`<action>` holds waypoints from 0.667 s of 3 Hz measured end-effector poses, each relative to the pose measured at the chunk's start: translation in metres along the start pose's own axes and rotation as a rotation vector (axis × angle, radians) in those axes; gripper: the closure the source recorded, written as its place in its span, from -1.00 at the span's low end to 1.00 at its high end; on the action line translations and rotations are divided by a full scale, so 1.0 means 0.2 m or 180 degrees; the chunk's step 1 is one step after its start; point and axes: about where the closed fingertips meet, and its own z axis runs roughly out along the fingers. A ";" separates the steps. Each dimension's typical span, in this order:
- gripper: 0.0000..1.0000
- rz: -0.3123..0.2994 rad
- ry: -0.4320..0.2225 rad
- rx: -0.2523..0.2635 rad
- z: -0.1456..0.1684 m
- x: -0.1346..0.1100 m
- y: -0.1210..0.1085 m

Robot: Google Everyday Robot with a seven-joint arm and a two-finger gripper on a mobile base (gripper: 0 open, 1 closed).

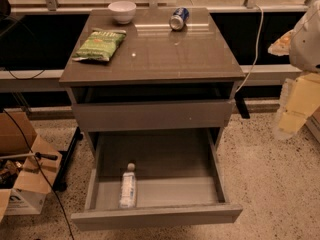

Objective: Pick blue plastic bottle from middle drawer and place on counter

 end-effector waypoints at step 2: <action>-1.00 0.0201 -0.0058 0.0057 0.05 -0.04 -0.02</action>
Offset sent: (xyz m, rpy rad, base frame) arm 0.0269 0.0212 -0.0282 0.0946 -0.0198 -0.1771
